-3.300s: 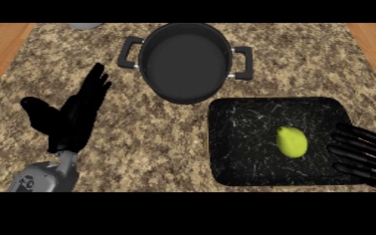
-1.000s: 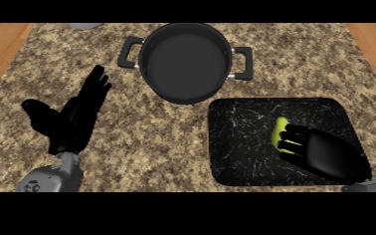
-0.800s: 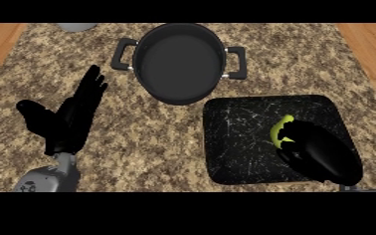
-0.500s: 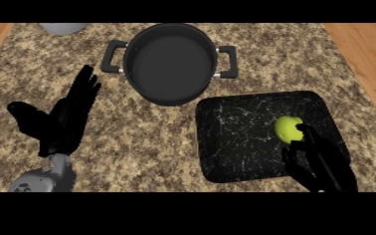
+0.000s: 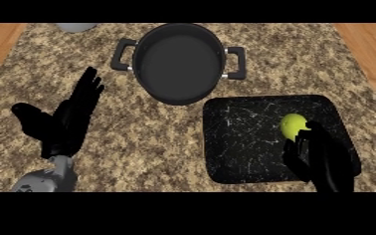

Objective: Pick the pear from the tray and place it in the pot

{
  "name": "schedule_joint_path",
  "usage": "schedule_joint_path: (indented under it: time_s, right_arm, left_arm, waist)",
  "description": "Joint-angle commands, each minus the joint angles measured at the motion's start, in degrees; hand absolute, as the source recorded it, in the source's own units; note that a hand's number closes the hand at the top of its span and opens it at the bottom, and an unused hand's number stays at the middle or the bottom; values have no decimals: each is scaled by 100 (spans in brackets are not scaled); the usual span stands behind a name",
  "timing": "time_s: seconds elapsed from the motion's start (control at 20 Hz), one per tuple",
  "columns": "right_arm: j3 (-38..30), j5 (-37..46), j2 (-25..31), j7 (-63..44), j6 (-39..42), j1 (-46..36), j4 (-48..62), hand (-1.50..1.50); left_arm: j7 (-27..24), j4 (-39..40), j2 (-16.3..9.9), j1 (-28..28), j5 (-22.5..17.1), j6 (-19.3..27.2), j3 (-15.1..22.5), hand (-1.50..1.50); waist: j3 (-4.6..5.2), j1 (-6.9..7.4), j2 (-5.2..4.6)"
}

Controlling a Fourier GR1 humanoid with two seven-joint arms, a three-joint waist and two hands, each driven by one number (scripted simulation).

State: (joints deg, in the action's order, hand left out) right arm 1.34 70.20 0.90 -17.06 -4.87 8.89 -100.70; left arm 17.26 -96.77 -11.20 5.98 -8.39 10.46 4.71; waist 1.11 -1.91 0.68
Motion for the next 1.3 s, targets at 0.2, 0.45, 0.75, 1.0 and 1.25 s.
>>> schedule_joint_path:
  time_s: [0.2, 0.45, 0.75, 1.0, 1.25]
  right_arm:
    - [1732, 1277, -88, -3111, 853, -1186, -1641, 150]
    - [2717, 1641, -89, -4428, 2006, -3161, -1793, 150]
    - [2419, 622, -88, -5709, 2560, -5491, -839, 150]
    - [1869, -72, -87, -5989, 2124, -6575, 382, 150]
    - [1177, -313, -87, -5724, 1537, -7363, 1938, 150]
  left_arm:
    - [82, -98, 50, -16, -4, -135, 215, 0]
    - [131, 143, 41, 404, -21, -147, 104, 0]
    - [92, 110, 74, 244, -28, -243, 195, 0]
    - [144, 367, 137, 629, 3, -258, 204, 0]
    - [174, 145, 229, 429, 75, -142, 283, 0]
  waist:
    - [-63, 286, 22]
    - [-76, 355, -33]
    - [-86, 512, -55]
    - [-90, 490, -94]
    - [-96, 559, -116]
